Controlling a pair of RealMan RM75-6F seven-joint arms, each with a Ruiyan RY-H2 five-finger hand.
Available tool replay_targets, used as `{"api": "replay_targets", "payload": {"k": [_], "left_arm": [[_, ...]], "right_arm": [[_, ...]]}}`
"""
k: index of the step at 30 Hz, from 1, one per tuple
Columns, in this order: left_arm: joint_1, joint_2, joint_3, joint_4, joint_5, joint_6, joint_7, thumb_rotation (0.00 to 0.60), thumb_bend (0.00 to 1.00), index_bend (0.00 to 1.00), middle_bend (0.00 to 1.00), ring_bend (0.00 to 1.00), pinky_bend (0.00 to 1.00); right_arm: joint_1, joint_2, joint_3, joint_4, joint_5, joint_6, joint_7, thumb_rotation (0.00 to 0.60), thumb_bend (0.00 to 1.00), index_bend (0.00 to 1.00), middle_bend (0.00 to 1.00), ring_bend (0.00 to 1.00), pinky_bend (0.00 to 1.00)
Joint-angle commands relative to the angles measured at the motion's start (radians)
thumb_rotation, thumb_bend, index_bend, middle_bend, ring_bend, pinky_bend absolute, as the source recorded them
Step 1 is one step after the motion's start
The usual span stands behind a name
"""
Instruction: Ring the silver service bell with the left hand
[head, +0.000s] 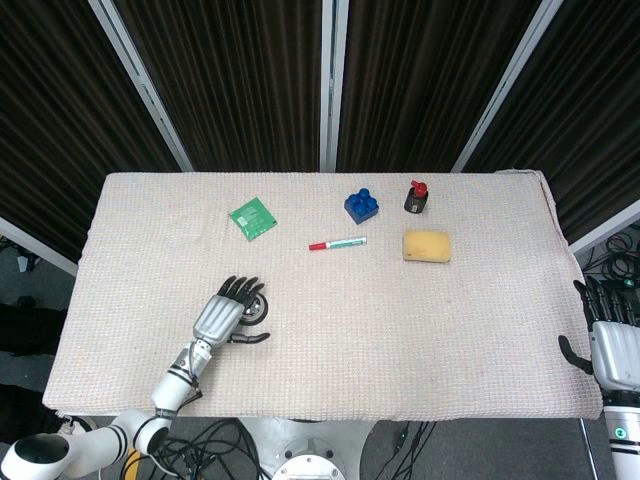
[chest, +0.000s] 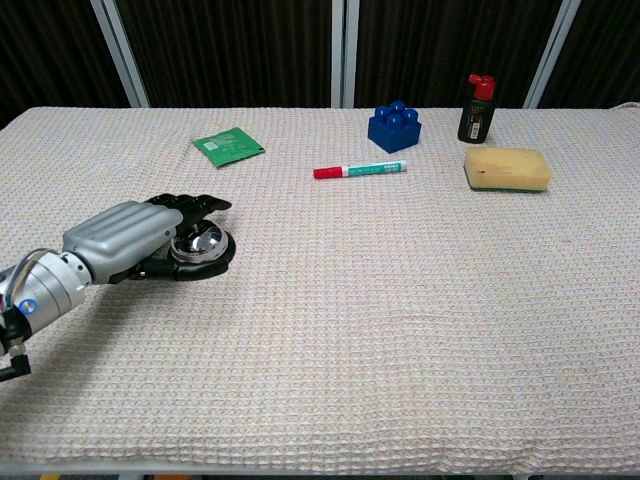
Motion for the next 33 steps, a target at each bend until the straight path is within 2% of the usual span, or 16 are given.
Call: {"api": "replay_targets", "payload": {"k": [1, 12, 16, 19, 23, 26, 33], "left_arm": [[-0.007, 0.006, -0.014, -0.012, 0.006, 0.019, -0.004, 0.0, 0.0, 0.0, 0.0, 0.0, 0.0], [0.008, -0.016, 0.02, 0.028, -0.009, -0.027, -0.007, 0.0, 0.0, 0.0, 0.0, 0.0, 0.0], [-0.001, -0.007, 0.002, 0.018, 0.005, 0.011, -0.015, 0.0, 0.0, 0.0, 0.0, 0.0, 0.0], [-0.002, 0.022, -0.015, -0.03, 0.022, 0.063, -0.002, 0.0, 0.0, 0.0, 0.0, 0.0, 0.0], [0.02, 0.086, -0.038, -0.122, 0.031, 0.151, 0.045, 0.0, 0.0, 0.0, 0.0, 0.0, 0.0], [0.075, 0.157, -0.042, -0.203, 0.007, 0.215, 0.09, 0.0, 0.0, 0.0, 0.0, 0.0, 0.0], [0.25, 0.366, 0.021, -0.399, -0.025, 0.368, 0.165, 0.0, 0.0, 0.0, 0.0, 0.0, 0.0]], "right_arm": [[0.001, -0.001, 0.0, 0.0, 0.0, -0.002, 0.0, 0.6, 0.24, 0.0, 0.0, 0.0, 0.0], [0.001, -0.004, -0.002, 0.007, 0.003, -0.007, 0.006, 0.6, 0.24, 0.0, 0.0, 0.0, 0.0], [0.0, -0.004, 0.0, 0.007, 0.001, -0.003, 0.007, 0.6, 0.24, 0.0, 0.0, 0.0, 0.0], [0.0, -0.004, -0.001, 0.006, -0.002, -0.001, 0.008, 0.6, 0.24, 0.0, 0.0, 0.0, 0.0], [0.001, -0.004, -0.002, 0.004, -0.004, -0.001, 0.007, 0.6, 0.24, 0.0, 0.0, 0.0, 0.0], [0.001, -0.002, 0.0, 0.0, -0.009, 0.005, 0.01, 0.6, 0.24, 0.0, 0.0, 0.0, 0.0], [0.01, -0.018, -0.003, -0.002, -0.02, -0.003, 0.01, 0.6, 0.24, 0.0, 0.0, 0.0, 0.0]]}}
